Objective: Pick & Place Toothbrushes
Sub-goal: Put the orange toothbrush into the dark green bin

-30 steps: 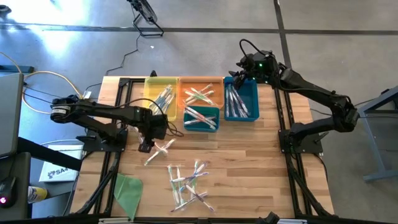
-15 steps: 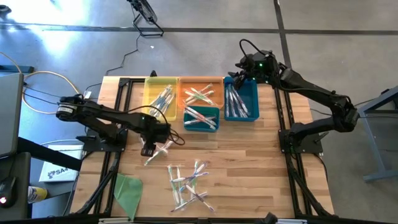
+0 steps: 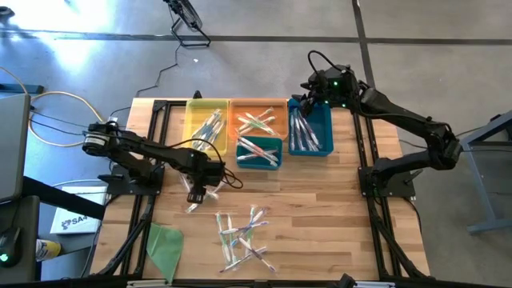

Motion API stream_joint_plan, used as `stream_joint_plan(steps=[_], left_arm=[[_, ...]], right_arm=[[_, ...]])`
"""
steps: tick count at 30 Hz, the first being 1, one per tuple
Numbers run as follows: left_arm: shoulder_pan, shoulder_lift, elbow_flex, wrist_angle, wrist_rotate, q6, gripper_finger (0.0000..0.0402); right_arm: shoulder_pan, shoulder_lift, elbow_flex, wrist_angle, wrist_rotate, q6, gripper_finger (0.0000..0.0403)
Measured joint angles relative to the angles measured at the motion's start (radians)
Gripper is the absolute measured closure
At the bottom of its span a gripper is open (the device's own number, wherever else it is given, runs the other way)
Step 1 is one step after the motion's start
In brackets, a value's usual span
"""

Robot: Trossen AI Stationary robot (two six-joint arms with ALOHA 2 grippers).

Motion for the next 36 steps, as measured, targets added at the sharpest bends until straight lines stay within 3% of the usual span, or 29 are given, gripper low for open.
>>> stream_joint_plan(steps=[6,18,27,36], left_arm=[[0.0,0.011,0.0,0.037,0.006,-0.022,0.0228],[0.0,0.011,0.0,0.06,0.006,-0.053,0.0386],[0.0,0.011,0.062,-0.009,-0.012,-0.067,0.0385],[0.0,0.011,0.326,-0.256,-0.167,0.054,0.0388]], right_arm=[[0.0,0.0,0.0,0.0,-0.001,-0.004,0.0145],[0.0,0.0,0.0,0.0,-0.001,-0.027,0.0145],[0.0,0.0,0.0,0.0,-0.002,-0.027,0.0145],[0.0,0.0,0.0,0.0,-0.002,-0.031,0.0145]])
